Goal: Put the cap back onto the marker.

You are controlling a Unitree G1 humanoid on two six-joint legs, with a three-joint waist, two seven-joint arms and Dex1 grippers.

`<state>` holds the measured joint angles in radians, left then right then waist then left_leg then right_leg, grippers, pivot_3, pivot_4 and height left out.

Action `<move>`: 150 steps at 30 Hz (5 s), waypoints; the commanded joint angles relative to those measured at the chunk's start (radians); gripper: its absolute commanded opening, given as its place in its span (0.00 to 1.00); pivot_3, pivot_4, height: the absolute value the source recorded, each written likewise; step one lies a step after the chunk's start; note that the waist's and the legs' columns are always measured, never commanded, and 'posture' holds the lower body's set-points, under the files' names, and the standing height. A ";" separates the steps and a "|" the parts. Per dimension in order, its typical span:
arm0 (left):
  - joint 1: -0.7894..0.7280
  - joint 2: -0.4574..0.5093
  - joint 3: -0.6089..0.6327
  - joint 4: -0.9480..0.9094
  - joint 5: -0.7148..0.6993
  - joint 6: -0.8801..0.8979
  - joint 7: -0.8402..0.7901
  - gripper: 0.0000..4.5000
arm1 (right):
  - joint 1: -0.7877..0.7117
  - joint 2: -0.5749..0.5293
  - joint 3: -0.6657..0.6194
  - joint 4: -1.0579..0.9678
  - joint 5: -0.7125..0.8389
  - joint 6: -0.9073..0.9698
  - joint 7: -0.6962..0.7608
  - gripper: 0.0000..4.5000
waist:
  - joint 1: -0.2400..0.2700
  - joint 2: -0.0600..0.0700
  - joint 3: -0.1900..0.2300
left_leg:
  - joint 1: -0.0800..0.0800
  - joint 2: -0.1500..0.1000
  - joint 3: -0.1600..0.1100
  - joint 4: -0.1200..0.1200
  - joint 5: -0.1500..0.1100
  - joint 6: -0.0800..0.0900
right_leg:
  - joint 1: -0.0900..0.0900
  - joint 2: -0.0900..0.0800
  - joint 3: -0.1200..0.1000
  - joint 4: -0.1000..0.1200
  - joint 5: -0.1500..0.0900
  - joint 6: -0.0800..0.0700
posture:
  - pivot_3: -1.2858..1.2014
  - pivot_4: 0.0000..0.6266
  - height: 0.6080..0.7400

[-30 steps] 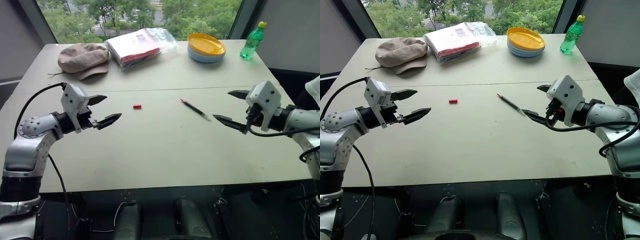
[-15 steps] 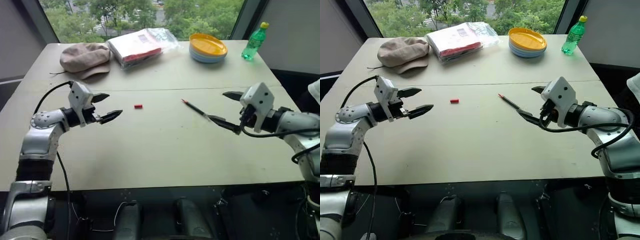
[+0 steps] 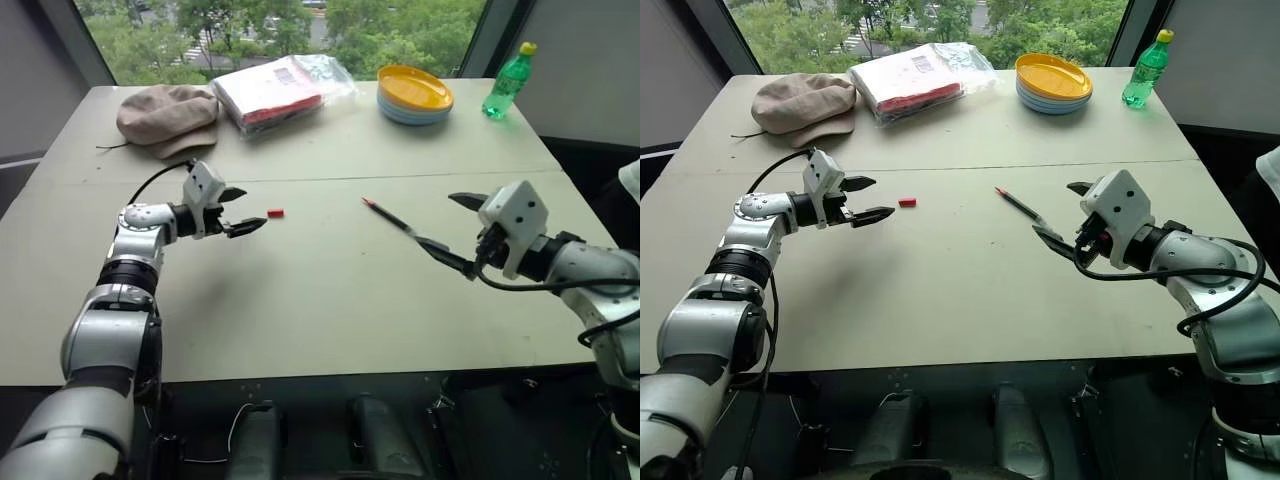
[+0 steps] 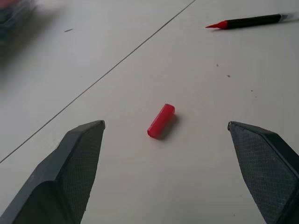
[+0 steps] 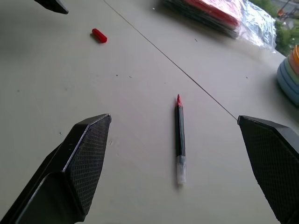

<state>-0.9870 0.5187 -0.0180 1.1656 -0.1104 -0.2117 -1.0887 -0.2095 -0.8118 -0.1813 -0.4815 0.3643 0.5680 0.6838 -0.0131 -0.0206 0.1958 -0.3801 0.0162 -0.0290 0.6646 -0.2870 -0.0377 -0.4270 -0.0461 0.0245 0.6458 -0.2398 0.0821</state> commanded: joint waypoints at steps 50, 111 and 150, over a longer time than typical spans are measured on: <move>-0.063 -0.153 0.001 0.159 0.222 0.034 0.181 0.01 | 0.145 -0.035 -0.205 -0.227 0.038 0.140 -0.069 1.00 | 0.000 -0.001 -0.001 | 0.004 0.000 0.000 0.001 0.000 0.000 | 0.004 0.000 0.000 0.003 0.000 0.000 | 0.52 0.24 1.00; 0.639 0.008 0.066 -1.414 -0.124 0.860 0.482 0.01 | -0.467 0.357 0.156 1.037 -0.143 -0.455 0.089 1.00 | -0.007 0.000 0.000 | 0.005 0.000 0.000 0.000 0.000 0.000 | 0.004 0.000 0.001 0.002 0.000 0.000 | 0.52 0.24 1.00; 0.665 0.029 0.050 -1.466 -0.160 0.867 0.514 0.01 | -0.705 0.346 0.186 1.596 -0.329 -0.684 0.188 0.01 | -0.005 0.000 0.000 | 0.005 0.000 0.000 0.000 0.000 0.000 | 0.004 -0.001 0.001 0.002 0.000 -0.001 | 0.52 0.24 1.00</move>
<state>-0.3054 0.5466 0.0245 -0.2846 -0.2707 0.6809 -0.5789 -0.9068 -0.4459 0.0083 1.1324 0.0435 -0.1157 0.8659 -0.0178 -0.0204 0.1955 -0.3749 0.0161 -0.0287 0.6646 -0.2868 -0.0381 -0.4230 -0.0475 0.0256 0.6479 -0.2393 0.0816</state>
